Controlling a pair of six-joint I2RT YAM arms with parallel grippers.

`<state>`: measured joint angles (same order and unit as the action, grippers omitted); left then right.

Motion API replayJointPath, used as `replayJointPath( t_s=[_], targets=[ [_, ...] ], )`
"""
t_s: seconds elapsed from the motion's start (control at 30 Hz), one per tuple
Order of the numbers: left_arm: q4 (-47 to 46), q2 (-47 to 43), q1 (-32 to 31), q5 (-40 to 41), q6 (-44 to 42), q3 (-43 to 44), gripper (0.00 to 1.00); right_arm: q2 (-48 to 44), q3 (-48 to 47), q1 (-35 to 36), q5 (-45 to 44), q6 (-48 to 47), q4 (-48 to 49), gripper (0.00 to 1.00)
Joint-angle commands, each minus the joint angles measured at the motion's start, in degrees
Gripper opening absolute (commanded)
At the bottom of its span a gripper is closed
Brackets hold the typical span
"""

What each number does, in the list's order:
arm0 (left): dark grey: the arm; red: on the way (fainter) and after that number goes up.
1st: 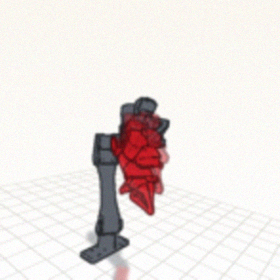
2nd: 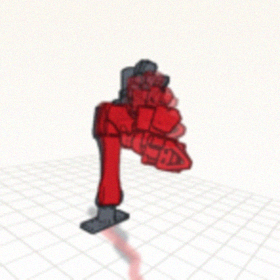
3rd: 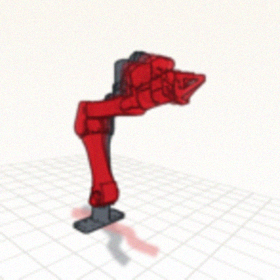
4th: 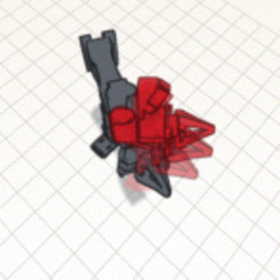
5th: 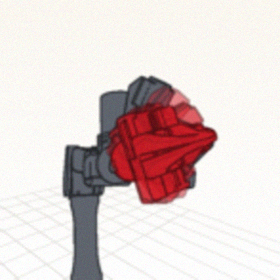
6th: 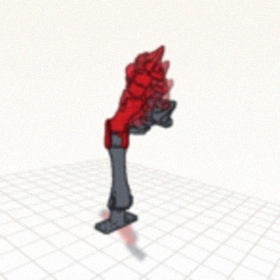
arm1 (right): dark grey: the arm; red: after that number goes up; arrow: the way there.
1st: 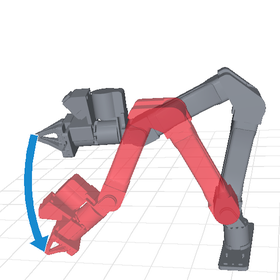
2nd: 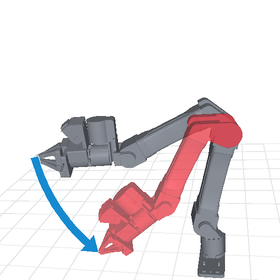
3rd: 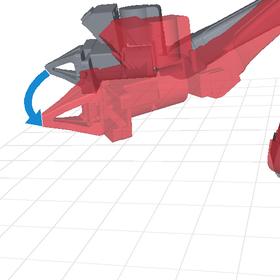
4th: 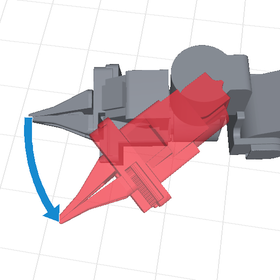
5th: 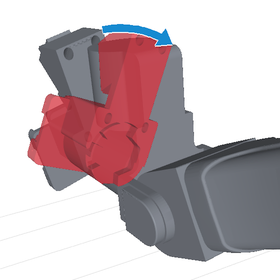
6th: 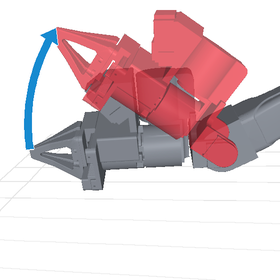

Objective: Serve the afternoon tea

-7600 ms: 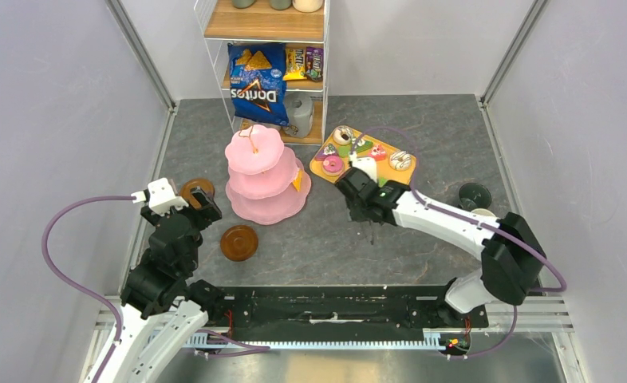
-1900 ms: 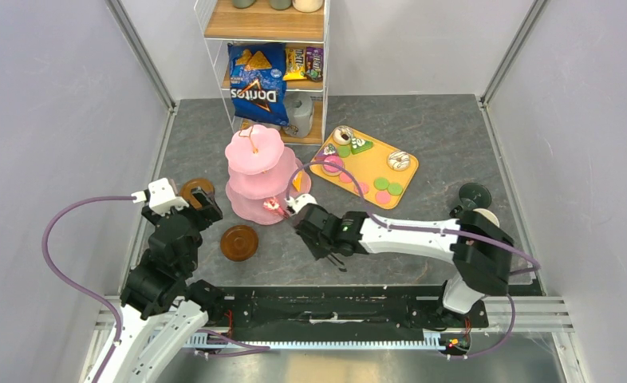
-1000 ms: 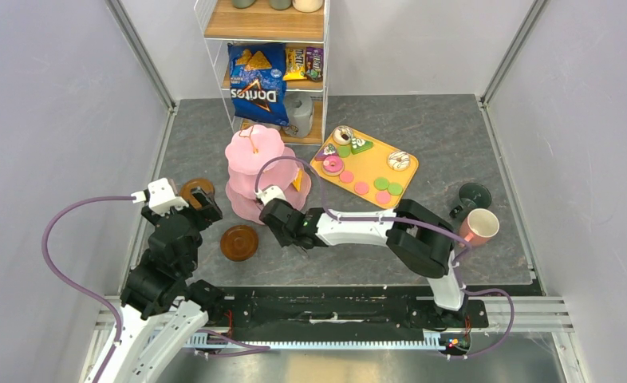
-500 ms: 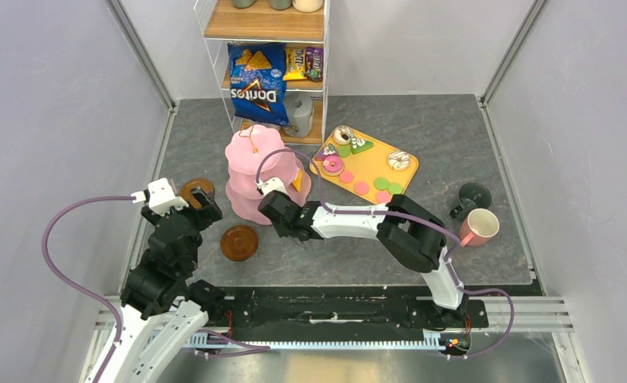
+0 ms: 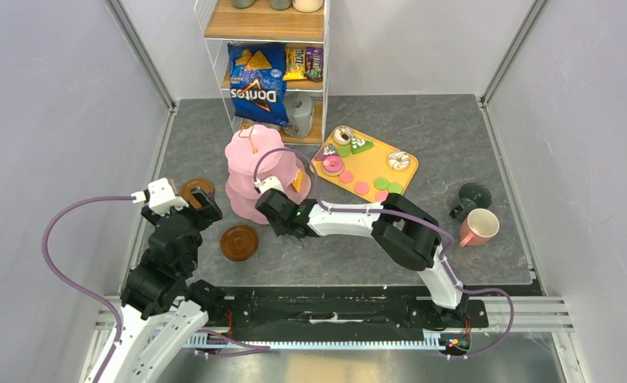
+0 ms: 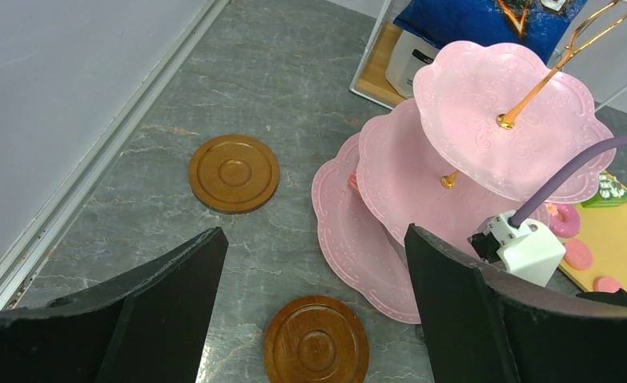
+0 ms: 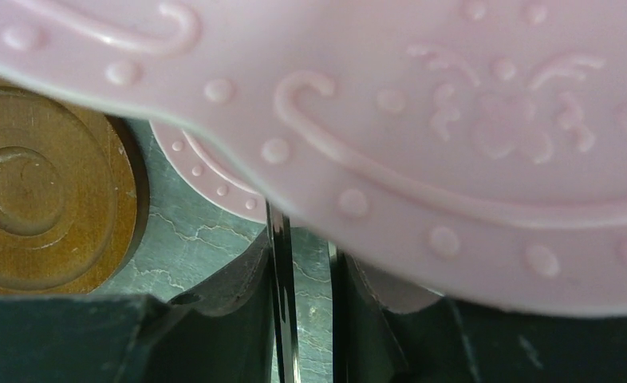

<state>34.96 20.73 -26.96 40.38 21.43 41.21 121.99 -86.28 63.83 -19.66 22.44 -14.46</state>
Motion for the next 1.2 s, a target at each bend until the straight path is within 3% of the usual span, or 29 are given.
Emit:
replayJointPath(
  t_s=[0.0, 0.2, 0.67, 1.17],
  targets=[
    [-1.8, 0.1, 0.4, 0.6, 1.2, -0.1, 0.90, 0.5, -2.9, -0.4, -1.1, 0.4, 0.7, 0.38],
    [-1.8, 0.0, 0.4, 0.6, 1.2, -0.1, 0.90, 0.1, -2.5, -0.6, -2.3, 1.4, -0.1, 0.43],
    [-1.8, 0.3, 0.4, 0.5, 1.2, 0.0, 0.90, -2.4, -0.3, -0.6, -0.3, 2.7, -2.2, 0.46],
    [-1.8, 0.2, 0.4, 0.5, 1.2, 0.0, 0.90, -14.9, 8.6, 0.2, 4.7, 3.5, -12.2, 0.46]
  ],
)
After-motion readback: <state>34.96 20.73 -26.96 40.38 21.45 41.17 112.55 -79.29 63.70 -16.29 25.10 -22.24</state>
